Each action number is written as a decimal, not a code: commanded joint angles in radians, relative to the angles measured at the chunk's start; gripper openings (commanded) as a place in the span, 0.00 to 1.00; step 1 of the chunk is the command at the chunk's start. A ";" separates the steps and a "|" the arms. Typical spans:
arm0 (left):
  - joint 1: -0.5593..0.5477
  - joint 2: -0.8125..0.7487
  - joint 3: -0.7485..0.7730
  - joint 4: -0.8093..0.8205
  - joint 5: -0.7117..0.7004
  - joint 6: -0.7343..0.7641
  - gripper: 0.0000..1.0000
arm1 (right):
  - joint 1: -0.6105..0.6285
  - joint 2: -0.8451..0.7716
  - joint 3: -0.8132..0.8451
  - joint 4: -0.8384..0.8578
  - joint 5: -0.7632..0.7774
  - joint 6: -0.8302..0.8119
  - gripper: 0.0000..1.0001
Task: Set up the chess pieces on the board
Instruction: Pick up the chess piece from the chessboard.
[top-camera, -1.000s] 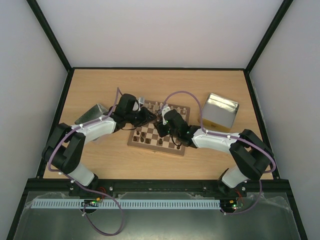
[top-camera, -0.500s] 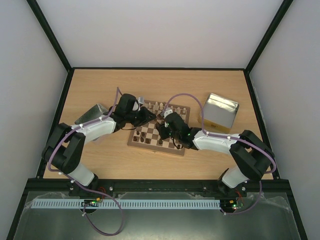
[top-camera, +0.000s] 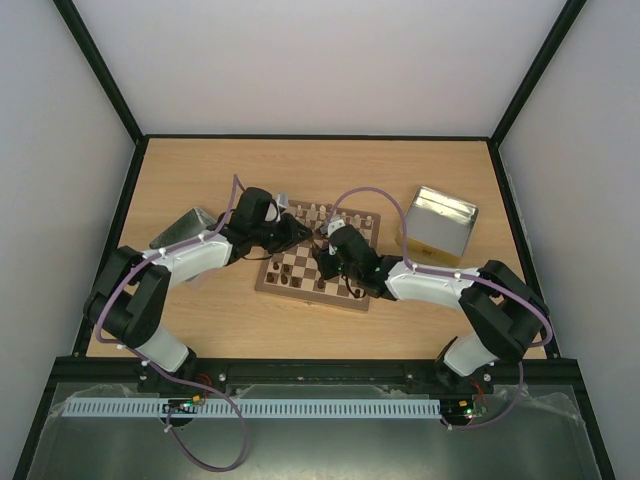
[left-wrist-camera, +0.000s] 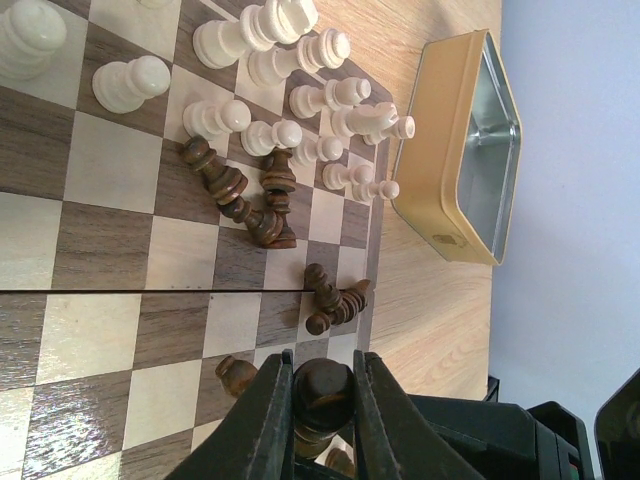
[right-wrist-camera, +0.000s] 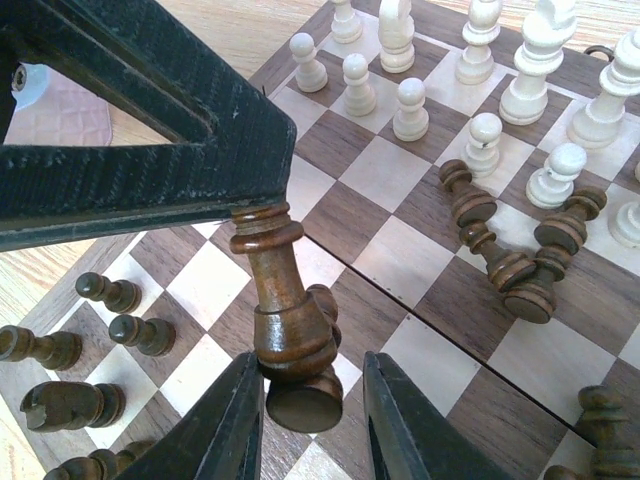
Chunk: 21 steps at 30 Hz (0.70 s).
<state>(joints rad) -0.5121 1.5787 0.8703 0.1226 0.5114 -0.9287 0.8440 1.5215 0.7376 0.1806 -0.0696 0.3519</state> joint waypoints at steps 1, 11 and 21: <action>-0.003 -0.019 0.023 0.010 -0.002 -0.006 0.03 | -0.002 -0.021 -0.004 -0.023 0.036 -0.017 0.24; -0.003 -0.016 0.025 0.014 -0.008 -0.010 0.02 | -0.002 -0.012 -0.004 -0.025 0.024 -0.035 0.30; -0.003 -0.018 0.042 0.020 -0.004 -0.030 0.02 | -0.002 -0.019 -0.003 -0.021 0.026 -0.045 0.05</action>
<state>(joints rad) -0.5121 1.5787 0.8730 0.1230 0.5045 -0.9443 0.8444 1.5215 0.7376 0.1638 -0.0689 0.3153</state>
